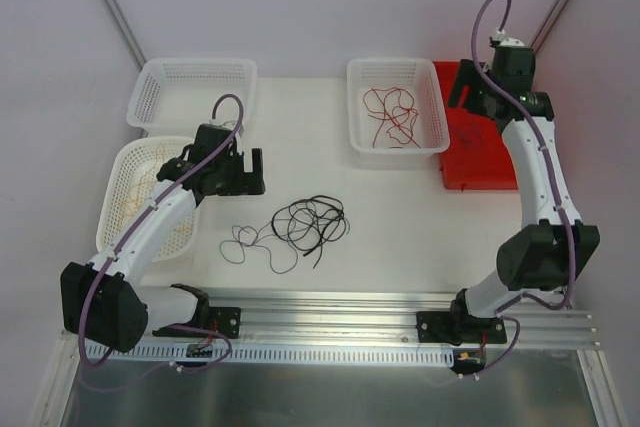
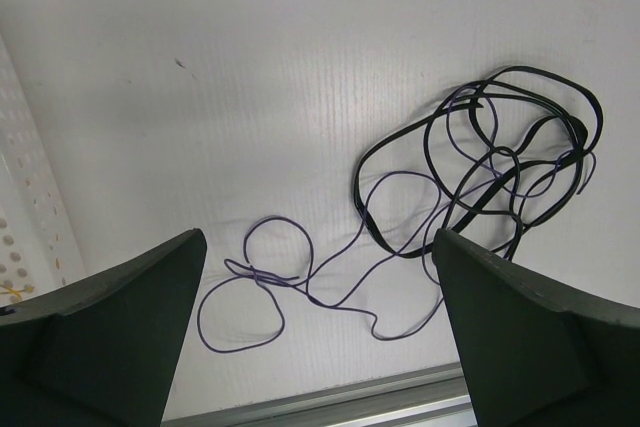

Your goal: Untangle the cables

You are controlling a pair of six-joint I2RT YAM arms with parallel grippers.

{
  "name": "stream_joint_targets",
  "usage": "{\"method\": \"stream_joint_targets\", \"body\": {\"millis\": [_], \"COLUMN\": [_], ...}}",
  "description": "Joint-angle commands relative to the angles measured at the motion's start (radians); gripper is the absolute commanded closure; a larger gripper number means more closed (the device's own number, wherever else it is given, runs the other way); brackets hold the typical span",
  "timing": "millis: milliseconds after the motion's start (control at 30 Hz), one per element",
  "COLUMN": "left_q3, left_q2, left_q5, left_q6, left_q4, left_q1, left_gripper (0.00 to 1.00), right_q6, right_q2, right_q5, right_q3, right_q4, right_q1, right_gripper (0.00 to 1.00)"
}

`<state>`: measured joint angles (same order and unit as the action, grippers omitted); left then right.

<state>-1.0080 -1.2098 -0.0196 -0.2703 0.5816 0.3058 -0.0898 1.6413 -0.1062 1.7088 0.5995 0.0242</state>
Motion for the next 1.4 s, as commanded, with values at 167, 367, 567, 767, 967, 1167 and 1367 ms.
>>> {"method": "stream_joint_targets", "body": {"millis": [167, 367, 567, 767, 967, 1167, 1367], "left_q3": [0.011, 0.038, 0.141, 0.252, 0.307, 0.275, 0.240], "left_q2": [0.009, -0.011, 0.042, 0.122, 0.139, 0.057, -0.022], "left_q5": [0.006, -0.013, -0.039, -0.031, -0.016, 0.036, 0.093], "left_q6": [0.022, -0.032, -0.185, -0.289, -0.357, -0.299, -0.250], "left_q4": [-0.006, -0.005, -0.002, 0.001, -0.002, -0.008, -0.025], "left_q1": [-0.010, -0.010, 0.003, 0.082, 0.176, 0.237, 0.283], "left_gripper": [0.01, 0.01, 0.01, 0.07, 0.20, 0.29, 0.40], "right_q6": [-0.057, -0.010, 0.053, 0.085, 0.113, 0.117, 0.119], "right_q2": [-0.221, -0.247, -0.213, -0.210, -0.233, -0.259, -0.299], "right_q5": [0.273, 0.300, 0.330, 0.352, 0.349, 0.352, 0.341], "right_q3": [-0.257, -0.422, -0.564, -0.664, -0.718, -0.762, -0.799], "right_q4": [0.011, -0.104, -0.217, -0.302, -0.337, -0.353, -0.353], "right_q1": [-0.343, -0.576, -0.710, -0.767, -0.794, -0.800, -0.800], "right_gripper": [0.16, 0.18, 0.19, 0.19, 0.19, 0.19, 0.19]}}
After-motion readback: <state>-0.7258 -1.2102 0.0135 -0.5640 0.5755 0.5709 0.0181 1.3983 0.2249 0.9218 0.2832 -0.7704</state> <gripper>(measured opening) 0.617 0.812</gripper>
